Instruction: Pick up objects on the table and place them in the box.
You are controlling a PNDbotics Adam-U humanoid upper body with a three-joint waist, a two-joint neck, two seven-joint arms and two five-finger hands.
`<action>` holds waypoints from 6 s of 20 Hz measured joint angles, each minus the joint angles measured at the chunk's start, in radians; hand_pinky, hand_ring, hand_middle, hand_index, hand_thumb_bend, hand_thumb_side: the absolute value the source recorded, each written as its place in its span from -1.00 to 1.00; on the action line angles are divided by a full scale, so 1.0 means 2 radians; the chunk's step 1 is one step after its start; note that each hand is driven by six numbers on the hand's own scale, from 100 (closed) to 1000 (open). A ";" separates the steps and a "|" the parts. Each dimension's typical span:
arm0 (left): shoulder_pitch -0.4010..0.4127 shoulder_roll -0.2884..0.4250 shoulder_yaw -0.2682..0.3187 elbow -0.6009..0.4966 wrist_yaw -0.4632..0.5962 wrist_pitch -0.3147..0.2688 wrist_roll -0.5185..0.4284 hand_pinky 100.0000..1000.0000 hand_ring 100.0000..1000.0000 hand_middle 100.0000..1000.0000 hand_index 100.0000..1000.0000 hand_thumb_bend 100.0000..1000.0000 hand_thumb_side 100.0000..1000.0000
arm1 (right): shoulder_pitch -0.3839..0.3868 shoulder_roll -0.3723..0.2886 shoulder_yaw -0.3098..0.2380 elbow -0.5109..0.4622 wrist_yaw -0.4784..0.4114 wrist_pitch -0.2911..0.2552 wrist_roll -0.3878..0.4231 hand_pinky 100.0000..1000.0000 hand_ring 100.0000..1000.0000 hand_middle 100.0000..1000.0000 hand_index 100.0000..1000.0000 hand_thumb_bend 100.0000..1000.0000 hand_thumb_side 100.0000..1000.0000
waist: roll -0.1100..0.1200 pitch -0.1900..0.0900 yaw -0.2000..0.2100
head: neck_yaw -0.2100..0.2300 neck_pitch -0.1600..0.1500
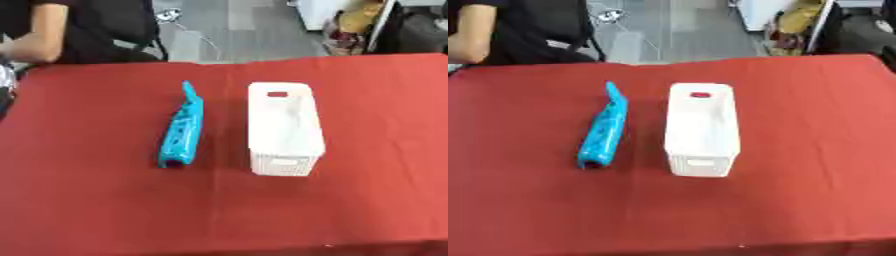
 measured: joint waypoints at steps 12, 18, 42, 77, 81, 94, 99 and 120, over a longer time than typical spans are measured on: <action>-0.005 -0.011 -0.010 0.002 0.018 -0.013 0.003 -0.07 0.24 0.42 0.33 -0.76 0.67 | 0.000 -0.003 0.003 0.000 0.000 0.001 0.011 0.47 0.75 0.74 0.87 -1.00 0.91 | -0.003 0.015 0.009 | 0.011 0.000; -0.007 -0.011 -0.013 0.006 0.012 -0.009 -0.001 -0.02 0.23 0.39 0.35 -0.85 0.55 | 0.000 -0.003 0.003 0.000 0.000 0.000 0.013 0.47 0.75 0.74 0.87 -1.00 0.91 | -0.003 0.015 0.007 | 0.012 0.000; -0.154 0.022 -0.119 0.208 -0.030 0.056 -0.116 0.03 0.16 0.32 0.46 -0.23 0.83 | 0.004 -0.003 0.006 0.000 -0.001 0.002 0.020 0.47 0.75 0.74 0.87 -1.00 0.92 | -0.001 0.006 -0.002 | 0.012 0.000; -0.221 -0.068 -0.225 0.273 -0.036 0.050 -0.162 0.13 0.15 0.30 0.48 0.18 0.71 | 0.004 -0.003 0.009 0.000 -0.007 0.003 0.031 0.48 0.75 0.74 0.88 -1.00 0.94 | 0.000 0.006 -0.007 | 0.024 0.000; -0.222 -0.068 -0.232 0.284 -0.046 0.051 -0.177 0.16 0.16 0.30 0.49 0.20 0.74 | 0.004 -0.003 0.011 0.000 -0.007 0.004 0.031 0.48 0.75 0.74 0.88 -1.00 0.93 | 0.002 0.005 -0.007 | 0.024 0.000; -0.225 -0.059 -0.244 0.353 -0.046 0.052 -0.206 0.20 0.18 0.31 0.50 0.22 0.84 | 0.004 -0.003 0.012 0.000 -0.007 0.003 0.034 0.48 0.75 0.74 0.88 -1.00 0.93 | 0.006 -0.001 -0.007 | 0.024 0.000; -0.227 -0.059 -0.249 0.375 -0.043 0.048 -0.209 0.20 0.18 0.31 0.50 0.25 0.90 | 0.004 -0.004 0.012 0.000 -0.007 0.004 0.035 0.48 0.75 0.74 0.88 -1.00 0.93 | 0.007 -0.003 -0.007 | 0.024 0.000; -0.246 -0.059 -0.294 0.365 -0.079 0.014 -0.266 0.38 0.22 0.34 0.53 0.40 0.91 | 0.004 -0.004 0.015 0.000 -0.009 0.004 0.036 0.48 0.75 0.74 0.88 -1.00 0.94 | 0.009 -0.004 -0.010 | 0.025 0.000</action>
